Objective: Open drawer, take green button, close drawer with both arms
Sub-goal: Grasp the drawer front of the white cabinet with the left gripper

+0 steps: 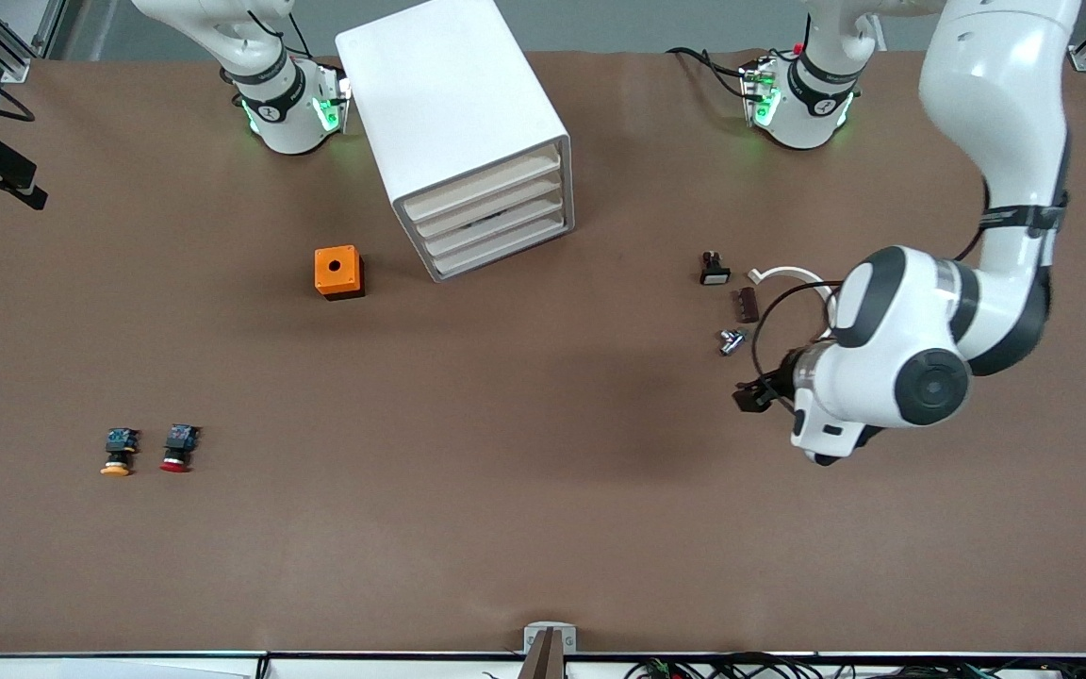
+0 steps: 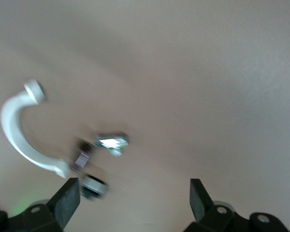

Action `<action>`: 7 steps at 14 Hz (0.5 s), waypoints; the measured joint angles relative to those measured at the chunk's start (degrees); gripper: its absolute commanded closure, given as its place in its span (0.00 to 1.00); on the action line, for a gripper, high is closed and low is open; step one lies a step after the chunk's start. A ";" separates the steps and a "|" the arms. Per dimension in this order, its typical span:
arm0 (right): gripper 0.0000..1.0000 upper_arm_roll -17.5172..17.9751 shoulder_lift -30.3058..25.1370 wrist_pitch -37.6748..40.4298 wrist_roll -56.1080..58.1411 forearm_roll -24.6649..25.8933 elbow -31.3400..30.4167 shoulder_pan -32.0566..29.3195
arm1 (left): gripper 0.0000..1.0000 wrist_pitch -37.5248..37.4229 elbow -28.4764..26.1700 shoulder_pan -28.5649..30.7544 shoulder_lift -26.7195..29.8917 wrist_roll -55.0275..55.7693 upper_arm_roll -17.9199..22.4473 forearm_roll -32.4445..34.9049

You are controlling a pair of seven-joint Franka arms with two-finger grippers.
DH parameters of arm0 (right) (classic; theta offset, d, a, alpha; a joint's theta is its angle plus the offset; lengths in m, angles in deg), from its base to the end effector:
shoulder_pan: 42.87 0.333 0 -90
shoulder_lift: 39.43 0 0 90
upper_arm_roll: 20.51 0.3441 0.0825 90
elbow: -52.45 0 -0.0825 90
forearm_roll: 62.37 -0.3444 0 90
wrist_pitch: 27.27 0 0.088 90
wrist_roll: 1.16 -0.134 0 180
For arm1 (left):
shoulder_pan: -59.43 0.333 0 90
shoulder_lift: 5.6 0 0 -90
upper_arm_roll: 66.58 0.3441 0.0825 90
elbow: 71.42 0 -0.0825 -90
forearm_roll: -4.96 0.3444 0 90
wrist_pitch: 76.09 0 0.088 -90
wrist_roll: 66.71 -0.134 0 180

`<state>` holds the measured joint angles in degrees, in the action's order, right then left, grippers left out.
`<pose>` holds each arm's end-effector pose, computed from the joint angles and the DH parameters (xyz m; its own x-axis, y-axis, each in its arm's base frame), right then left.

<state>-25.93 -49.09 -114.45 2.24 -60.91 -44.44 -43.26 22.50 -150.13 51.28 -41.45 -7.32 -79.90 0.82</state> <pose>0.4486 -0.0536 0.6507 0.9991 -0.0419 -0.0022 -0.0419 -0.9991 0.0095 0.6254 -0.2219 0.3523 0.7112 0.6331 -0.3056 0.6296 -0.7670 -0.1238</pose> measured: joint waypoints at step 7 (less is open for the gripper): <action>0.00 0.00 0.00 0.06 0.00 0.00 -0.02 0.00 | 0.00 2.64 0.25 -9.02 -7.40 39.68 -0.05 -15.29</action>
<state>-25.93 -49.09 -114.38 2.24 -60.91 -44.46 -43.26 25.13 -149.88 42.26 -48.84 32.36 -79.96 -14.47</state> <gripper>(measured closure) 0.000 0.000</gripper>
